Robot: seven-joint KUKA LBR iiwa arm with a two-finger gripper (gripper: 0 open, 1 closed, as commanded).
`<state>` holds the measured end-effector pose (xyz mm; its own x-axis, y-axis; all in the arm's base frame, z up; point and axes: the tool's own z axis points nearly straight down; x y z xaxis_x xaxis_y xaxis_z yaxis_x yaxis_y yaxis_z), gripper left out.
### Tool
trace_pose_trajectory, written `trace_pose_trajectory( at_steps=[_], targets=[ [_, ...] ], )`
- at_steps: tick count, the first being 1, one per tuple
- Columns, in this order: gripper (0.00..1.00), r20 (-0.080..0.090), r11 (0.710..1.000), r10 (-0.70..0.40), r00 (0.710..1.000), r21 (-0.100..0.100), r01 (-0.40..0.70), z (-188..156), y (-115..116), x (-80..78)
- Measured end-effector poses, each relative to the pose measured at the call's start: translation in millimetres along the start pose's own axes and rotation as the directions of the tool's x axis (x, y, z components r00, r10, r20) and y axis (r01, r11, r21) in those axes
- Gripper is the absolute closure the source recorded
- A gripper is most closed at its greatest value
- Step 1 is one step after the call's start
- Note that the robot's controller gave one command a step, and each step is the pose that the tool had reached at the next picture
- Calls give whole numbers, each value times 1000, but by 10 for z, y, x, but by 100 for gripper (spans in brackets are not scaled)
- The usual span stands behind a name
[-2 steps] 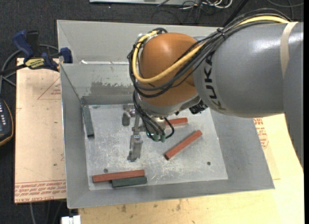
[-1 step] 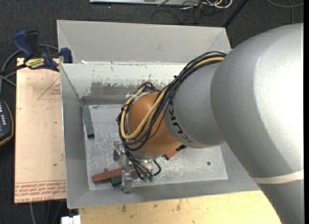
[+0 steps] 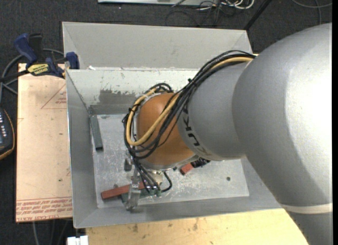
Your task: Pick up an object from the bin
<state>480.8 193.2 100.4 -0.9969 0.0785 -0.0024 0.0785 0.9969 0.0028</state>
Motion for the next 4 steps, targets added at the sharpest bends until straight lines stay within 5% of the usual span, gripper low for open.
trace_pose_trajectory(
  at_steps=[1, 2, 3, 4],
  targets=[
    [0, -1, 993, -119, 993, 1, 119, -107, 44, 23],
    [0, 11, 985, -170, 985, -1, 170, 293, -29, -31],
    [0, 9, 986, -167, 986, -1, 167, 275, -19, -64],
    [100, -3, 986, -168, 986, 1, 168, 297, -27, -33]
  ],
)
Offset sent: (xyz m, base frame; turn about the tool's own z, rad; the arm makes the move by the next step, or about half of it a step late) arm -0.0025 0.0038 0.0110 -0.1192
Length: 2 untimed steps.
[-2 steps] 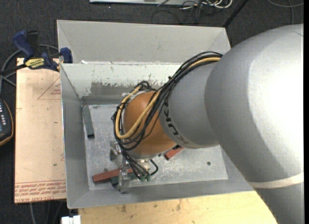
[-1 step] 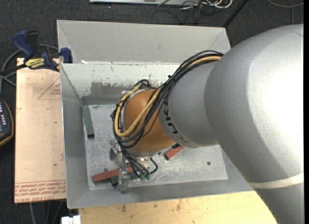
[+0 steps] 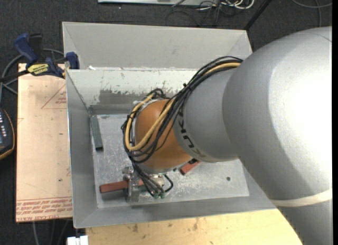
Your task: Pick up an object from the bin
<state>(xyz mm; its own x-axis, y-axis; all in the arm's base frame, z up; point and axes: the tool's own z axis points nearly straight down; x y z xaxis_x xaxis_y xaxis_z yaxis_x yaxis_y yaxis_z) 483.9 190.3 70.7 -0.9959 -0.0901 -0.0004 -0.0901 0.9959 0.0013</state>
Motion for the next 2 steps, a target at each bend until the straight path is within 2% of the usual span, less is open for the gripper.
trace_pose_trajectory(
  at_steps=[1, 2],
  targets=[
    [100, 1, 1000, 2, 1000, 0, -2, -77, 4, -4],
    [100, 7, 1000, 3, 1000, -2, -3, -756, 12, -22]
  ],
)
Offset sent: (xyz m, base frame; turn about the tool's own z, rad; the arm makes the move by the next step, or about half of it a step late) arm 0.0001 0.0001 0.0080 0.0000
